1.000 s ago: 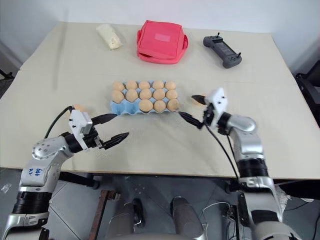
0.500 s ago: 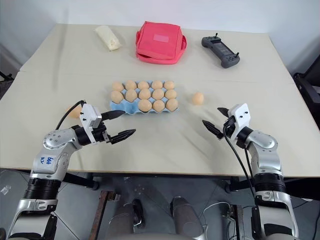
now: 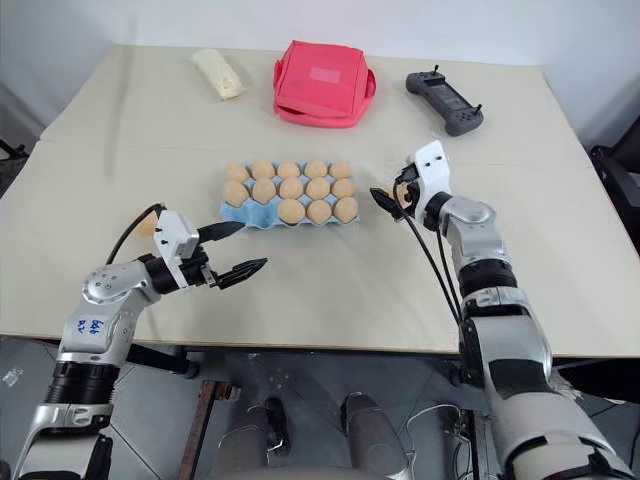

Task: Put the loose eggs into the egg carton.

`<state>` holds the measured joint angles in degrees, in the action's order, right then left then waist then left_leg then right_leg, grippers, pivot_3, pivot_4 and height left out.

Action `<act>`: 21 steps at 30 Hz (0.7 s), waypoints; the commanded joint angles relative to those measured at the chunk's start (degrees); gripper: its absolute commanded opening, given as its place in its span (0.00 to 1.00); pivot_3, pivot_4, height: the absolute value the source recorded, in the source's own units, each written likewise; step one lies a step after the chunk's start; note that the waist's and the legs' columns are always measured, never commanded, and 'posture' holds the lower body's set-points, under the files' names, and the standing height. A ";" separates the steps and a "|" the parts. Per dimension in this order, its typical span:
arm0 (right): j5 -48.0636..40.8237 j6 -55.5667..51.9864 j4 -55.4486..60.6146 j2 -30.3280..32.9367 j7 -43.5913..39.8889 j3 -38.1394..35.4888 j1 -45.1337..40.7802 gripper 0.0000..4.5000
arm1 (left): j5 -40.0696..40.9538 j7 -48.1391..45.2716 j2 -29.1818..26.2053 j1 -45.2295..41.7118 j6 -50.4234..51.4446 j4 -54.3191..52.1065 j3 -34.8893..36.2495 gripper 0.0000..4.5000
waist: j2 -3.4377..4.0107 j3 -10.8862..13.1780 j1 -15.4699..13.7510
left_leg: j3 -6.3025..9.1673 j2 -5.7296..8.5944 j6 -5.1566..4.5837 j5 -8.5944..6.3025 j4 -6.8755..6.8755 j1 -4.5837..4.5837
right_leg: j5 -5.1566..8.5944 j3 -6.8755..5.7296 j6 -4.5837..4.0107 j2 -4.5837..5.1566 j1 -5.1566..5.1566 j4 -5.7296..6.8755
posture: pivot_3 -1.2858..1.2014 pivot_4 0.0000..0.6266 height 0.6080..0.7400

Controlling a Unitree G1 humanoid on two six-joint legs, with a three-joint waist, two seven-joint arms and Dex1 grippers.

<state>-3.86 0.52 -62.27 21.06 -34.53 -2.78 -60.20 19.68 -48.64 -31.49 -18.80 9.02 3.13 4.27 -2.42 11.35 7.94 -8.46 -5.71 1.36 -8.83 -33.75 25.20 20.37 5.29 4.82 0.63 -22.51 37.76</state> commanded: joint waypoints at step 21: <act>0.03 6.66 -4.74 -2.68 -6.56 -2.80 -2.64 0.48 | 1.32 2.21 -1.05 2.95 0.42 -5.53 4.20 1.00 | 0.01 0.00 0.67 | 0.00 -0.01 -0.03 -0.01 -0.02 -0.07 | 0.00 0.01 0.01 -0.07 0.01 0.16 | 0.52 0.24 1.00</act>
<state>-2.30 6.21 -70.38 18.54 -39.12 -4.89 -62.13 19.96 -46.88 -31.76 -16.59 9.50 0.36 6.74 -2.41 11.36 8.62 -8.45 -5.73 1.33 -8.84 -33.77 25.13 20.37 5.30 4.83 0.55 -22.50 37.93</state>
